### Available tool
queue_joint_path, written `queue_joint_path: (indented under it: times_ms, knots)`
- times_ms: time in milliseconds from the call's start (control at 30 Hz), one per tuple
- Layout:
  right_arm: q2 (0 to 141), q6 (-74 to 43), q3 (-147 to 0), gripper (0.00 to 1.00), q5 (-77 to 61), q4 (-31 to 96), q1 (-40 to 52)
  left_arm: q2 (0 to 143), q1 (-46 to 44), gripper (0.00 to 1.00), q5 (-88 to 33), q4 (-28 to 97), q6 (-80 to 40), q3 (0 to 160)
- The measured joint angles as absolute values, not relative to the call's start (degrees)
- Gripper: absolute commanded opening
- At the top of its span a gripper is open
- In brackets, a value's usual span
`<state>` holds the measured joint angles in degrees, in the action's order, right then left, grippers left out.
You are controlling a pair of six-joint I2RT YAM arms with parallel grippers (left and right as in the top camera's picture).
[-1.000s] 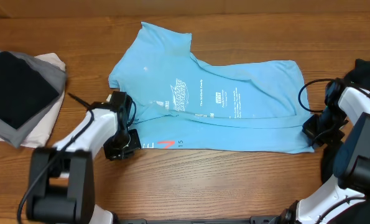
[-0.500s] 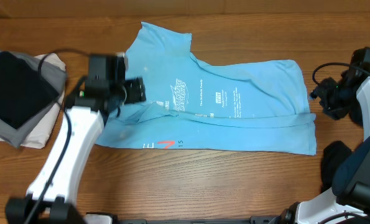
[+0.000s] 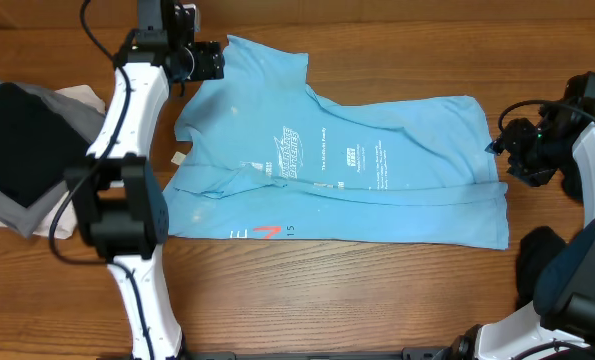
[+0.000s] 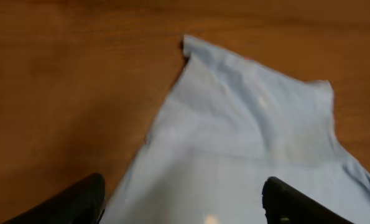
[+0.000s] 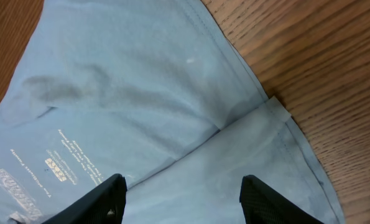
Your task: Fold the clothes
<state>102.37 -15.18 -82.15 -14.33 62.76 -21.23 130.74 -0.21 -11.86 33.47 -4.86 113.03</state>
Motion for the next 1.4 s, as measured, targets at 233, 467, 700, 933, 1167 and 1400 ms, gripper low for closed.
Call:
queue_joint_path:
  times_ms: [233,467,700,933,1167,1400]
  knots:
    - [102.37,-14.98,-82.15,0.63,-14.63,62.74,-21.23,141.45,0.1,0.79,-13.58,21.52,-4.47,115.55]
    - [102.37,-14.94,-82.15,0.63,-14.61,62.78,-21.23,146.39,0.1,0.71,-16.08,14.92,-7.7,116.14]
    - [102.37,-14.92,-82.15,0.63,-14.61,62.48,-21.21,147.41,0.03,0.56,-19.0,14.83,-9.04,117.16]
    - [102.37,-14.94,-82.15,0.63,-14.61,61.84,-21.23,147.89,-1.58,0.28,-19.42,13.43,-9.34,117.16]
    - [102.37,-14.94,-82.15,0.56,-14.59,60.64,-21.23,148.16,-2.28,0.13,-19.33,13.78,-10.41,117.16]
    - [102.37,-12.82,-82.17,0.51,-14.59,58.15,-21.23,148.16,-2.22,0.04,-20.1,14.9,-12.6,117.16]
